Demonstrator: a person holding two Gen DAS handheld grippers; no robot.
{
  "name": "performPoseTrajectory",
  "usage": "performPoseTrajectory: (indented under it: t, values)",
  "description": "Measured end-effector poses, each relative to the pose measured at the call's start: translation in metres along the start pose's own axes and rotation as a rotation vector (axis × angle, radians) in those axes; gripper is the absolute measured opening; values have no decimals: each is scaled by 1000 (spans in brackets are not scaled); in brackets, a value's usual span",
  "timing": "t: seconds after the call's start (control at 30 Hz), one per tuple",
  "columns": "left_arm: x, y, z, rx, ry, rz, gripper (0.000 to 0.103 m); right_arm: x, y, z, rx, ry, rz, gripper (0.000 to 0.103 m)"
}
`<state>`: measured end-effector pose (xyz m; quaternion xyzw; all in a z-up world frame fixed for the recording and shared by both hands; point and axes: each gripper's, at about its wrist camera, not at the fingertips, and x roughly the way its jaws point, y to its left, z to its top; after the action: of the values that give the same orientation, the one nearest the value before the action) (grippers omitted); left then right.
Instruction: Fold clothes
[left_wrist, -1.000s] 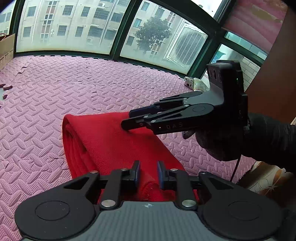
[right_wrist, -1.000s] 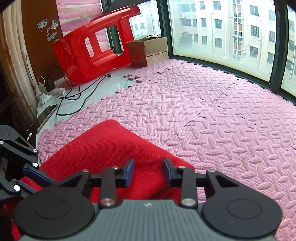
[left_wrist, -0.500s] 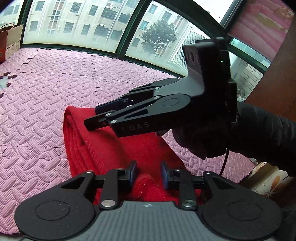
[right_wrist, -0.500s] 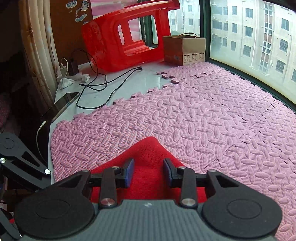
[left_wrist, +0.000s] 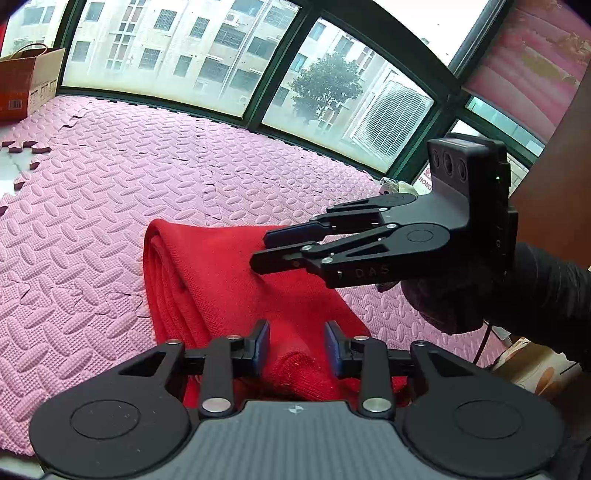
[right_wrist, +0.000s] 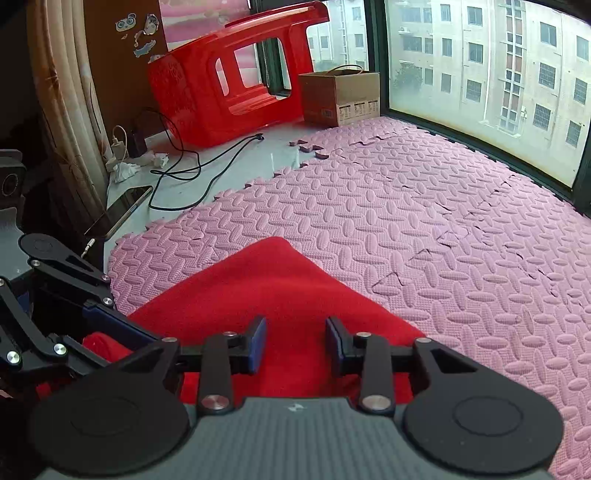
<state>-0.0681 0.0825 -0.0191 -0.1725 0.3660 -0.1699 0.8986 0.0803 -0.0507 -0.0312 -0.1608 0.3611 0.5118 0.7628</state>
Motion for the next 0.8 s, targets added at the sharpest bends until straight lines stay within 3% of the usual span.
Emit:
performPoseTrajectory:
  t: [0.13,0.3,0.5,0.67,0.8]
  values:
    - [-9,-2,0,0,-15,1,37,-3,0,-8,7,-6,-9,36]
    - [-41,-2,-1,46,-44,63,53,-18,-3,3,10,-66,-10,41]
    - [-54,1,-27,119,63,121,66,-18,-8,12,1,-86,-28,48]
    - [-42,-12,-53,274,128,142,69,-6,-15,18,17,-67,-44,49]
    - [-31,-15,-61,340,164,154,69,2,-17,20,9,-45,-51,52]
